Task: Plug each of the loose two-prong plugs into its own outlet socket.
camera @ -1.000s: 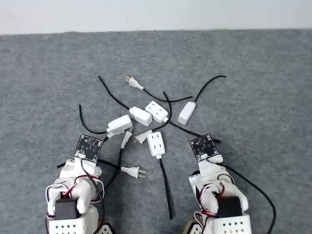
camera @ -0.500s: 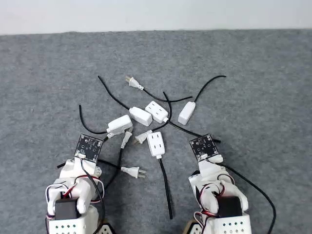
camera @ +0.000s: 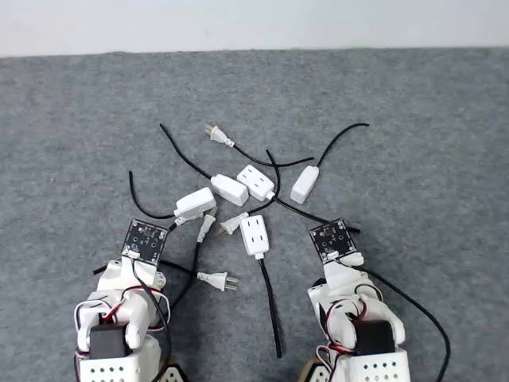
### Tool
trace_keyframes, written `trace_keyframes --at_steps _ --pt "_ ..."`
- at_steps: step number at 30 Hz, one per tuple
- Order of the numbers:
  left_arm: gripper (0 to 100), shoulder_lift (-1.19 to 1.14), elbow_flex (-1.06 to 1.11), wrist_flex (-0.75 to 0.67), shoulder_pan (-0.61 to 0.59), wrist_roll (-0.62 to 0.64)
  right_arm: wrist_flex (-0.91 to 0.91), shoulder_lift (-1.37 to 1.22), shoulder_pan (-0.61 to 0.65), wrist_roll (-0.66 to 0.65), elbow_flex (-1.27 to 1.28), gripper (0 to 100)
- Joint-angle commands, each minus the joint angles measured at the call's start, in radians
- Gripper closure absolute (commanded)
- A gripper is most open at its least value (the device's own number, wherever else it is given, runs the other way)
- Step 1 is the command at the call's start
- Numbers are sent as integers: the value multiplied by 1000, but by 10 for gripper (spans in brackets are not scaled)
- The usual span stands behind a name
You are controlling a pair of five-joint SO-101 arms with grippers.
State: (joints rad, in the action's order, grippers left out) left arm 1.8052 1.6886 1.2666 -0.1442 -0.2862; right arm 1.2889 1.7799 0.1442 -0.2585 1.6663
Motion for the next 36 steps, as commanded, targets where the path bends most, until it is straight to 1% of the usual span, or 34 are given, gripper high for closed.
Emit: trace_keyframes --at_steps 1,16,22,26,28,30,31,32,36 --pt "986 15 -7 6 3 3 -18 -5 2 5 18 990" --pt "986 15 -7 6 3 3 -18 -5 2 5 18 990" --pt "986 15 -7 6 23 3 -16 -5 38 5 18 989" --pt "985 17 -19 8 21 3 2 -5 36 5 15 989" --pt "985 17 -65 6 -5 2 2 -5 36 5 15 989" --pt "984 17 -99 -15 -77 8 1 -5 31 5 14 987" --pt "984 17 -99 -49 -86 9 -7 -5 25 3 5 987" --pt "984 17 -97 -87 -69 9 -8 -5 -1 3 -17 987" --pt "983 17 -36 -222 8 3 -48 -5 -176 -9 -20 987"
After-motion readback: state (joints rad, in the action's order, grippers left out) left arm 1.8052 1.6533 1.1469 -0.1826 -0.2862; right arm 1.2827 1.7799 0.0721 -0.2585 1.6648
